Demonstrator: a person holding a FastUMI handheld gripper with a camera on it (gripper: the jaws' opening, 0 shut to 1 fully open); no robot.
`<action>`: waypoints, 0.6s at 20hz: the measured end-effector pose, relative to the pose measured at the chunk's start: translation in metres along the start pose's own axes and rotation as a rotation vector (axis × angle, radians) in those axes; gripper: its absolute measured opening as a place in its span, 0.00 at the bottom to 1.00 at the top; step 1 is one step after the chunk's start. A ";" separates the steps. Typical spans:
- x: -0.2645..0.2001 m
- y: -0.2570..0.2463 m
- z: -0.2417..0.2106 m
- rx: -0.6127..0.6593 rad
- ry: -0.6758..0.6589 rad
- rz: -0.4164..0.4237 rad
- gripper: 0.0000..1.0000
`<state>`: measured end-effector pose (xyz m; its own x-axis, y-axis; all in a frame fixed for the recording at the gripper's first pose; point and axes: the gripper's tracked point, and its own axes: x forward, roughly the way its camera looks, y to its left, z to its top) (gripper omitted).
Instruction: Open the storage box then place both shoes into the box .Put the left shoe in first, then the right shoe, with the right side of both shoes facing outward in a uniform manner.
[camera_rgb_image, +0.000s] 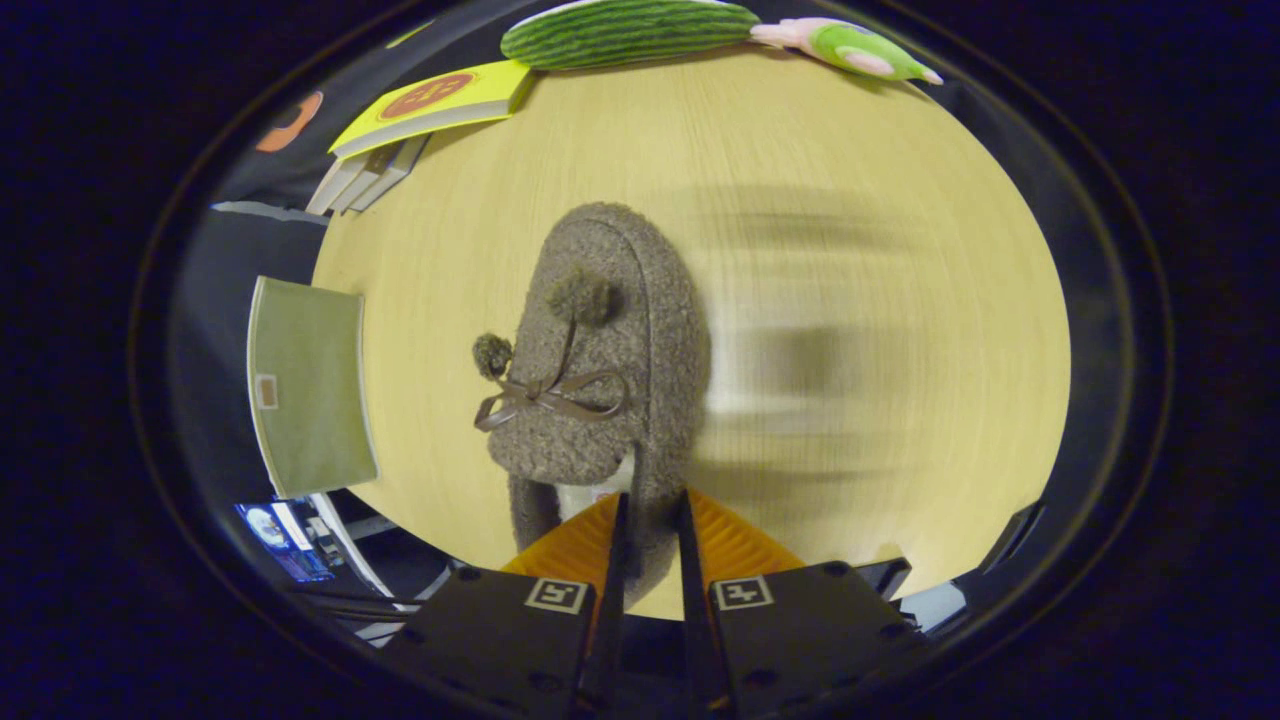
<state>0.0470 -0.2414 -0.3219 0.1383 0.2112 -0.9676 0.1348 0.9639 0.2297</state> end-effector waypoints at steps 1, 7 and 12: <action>0.000 -0.001 -0.001 -0.002 -0.001 -0.005 0.22; -0.018 0.020 -0.010 0.013 -0.014 0.027 0.06; -0.054 0.087 -0.032 0.035 -0.030 0.125 0.06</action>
<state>0.0196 -0.1641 -0.2535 0.1857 0.3242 -0.9276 0.1489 0.9238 0.3527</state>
